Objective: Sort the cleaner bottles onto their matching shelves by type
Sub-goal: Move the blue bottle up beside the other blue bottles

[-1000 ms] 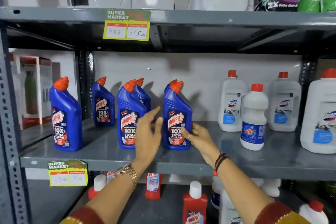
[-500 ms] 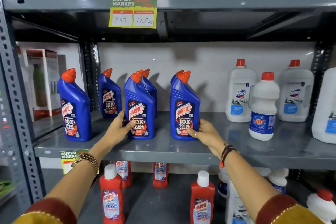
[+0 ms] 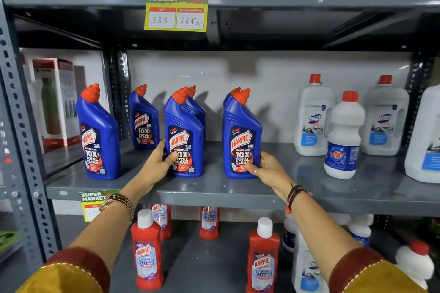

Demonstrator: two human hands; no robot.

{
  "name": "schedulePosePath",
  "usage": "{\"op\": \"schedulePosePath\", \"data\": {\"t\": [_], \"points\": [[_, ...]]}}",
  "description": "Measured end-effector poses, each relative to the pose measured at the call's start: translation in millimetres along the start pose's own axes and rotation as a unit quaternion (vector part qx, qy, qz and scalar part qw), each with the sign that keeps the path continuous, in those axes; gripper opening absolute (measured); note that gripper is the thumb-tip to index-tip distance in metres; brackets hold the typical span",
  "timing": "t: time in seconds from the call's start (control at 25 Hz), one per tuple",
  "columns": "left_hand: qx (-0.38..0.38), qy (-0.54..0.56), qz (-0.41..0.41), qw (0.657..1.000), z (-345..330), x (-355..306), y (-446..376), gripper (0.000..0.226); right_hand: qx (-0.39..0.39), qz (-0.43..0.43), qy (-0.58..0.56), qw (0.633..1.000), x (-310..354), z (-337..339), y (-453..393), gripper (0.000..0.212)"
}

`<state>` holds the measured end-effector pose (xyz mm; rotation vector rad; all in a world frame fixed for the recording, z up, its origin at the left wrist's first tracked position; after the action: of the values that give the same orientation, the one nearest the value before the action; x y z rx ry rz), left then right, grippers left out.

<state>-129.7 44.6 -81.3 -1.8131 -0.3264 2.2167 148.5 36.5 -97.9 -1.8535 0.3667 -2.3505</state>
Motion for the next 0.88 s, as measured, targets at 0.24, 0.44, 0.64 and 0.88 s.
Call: {"op": "schedulePosePath", "data": {"t": [0.24, 0.44, 0.64, 0.88], "points": [[-0.086, -0.065, -0.142, 0.984, 9.3, -9.8, 13.6, 0.054, -0.042, 0.018, -0.011, 0.999, 8.2, 6.6, 12.6, 0.066], [-0.2, -0.219, -0.337, 0.893, -3.0, 24.3, 112.4, 0.033, -0.212, 0.233, 0.035, 0.949, 10.4, 24.3, 100.0, 0.032], [-0.11, -0.245, -0.233, 0.934, 14.2, 132.2, 137.1, 0.016, -0.119, 0.281, 0.263, 0.915, -65.1, 15.5, 141.5, 0.004], [-0.095, -0.095, 0.015, 0.991, 53.1, 205.2, 78.7, 0.077, -0.023, -0.001, 0.29, 0.957, -163.4, 19.8, 92.0, 0.088]]}}
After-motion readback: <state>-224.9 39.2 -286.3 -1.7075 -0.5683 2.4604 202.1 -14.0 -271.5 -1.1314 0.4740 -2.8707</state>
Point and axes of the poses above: each hand's wrist, its own y-axis away from the middle knuckle, its own z-axis out of the back of the hand, x = y × z, the point moved 4 cm from there along -y, towards the middle knuckle
